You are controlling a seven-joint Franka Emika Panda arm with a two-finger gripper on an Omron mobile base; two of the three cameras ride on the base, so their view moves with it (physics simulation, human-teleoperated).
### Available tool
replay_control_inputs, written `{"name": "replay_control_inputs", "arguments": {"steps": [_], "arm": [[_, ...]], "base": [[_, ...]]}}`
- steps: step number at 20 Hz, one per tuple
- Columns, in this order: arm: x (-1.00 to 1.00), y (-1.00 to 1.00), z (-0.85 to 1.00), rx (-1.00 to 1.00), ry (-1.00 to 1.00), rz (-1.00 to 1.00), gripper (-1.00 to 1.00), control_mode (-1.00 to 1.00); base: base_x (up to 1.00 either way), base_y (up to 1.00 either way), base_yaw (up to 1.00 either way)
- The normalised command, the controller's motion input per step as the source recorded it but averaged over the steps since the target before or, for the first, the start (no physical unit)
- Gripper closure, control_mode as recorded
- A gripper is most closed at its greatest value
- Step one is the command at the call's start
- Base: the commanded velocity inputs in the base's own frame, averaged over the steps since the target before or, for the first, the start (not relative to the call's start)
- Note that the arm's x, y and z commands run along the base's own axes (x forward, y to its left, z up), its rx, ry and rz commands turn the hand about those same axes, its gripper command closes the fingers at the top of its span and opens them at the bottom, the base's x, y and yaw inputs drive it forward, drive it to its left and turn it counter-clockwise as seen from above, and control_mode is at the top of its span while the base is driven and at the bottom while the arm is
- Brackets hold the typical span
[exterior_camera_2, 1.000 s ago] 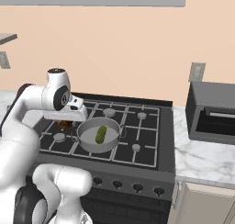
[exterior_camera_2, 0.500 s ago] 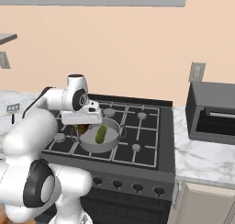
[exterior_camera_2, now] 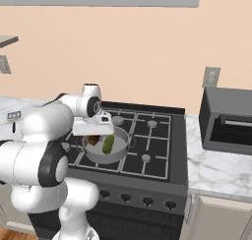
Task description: Put the sweet potato and cucumber in the pot. Retrieve the spatula and lightly stir the vegetables in the pot.
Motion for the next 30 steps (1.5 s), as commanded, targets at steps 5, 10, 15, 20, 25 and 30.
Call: {"name": "replay_control_inputs", "arguments": {"steps": [5,10,15,20,25,30], "arm": [[0.00,-0.09,-0.37,0.00,0.05,0.01,1.00,-1.00],[0.00,-0.08,-0.25,0.00,0.08,0.01,1.00,-1.00],[0.07,-0.01,0.00,0.00,0.02,0.00,1.00,-1.00],[0.18,0.00,0.00,0.00,0.00,0.00,1.00,-1.00],[0.12,0.00,0.00,0.00,0.01,0.00,1.00,-1.00],[0.01,0.00,0.00,0.00,0.00,0.00,-1.00,-1.00]], "base": [[0.00,0.00,0.00],[0.00,0.00,0.00],[0.00,0.00,0.00],[0.00,0.00,0.00],[0.00,0.00,0.00],[0.00,0.00,0.00]]}}
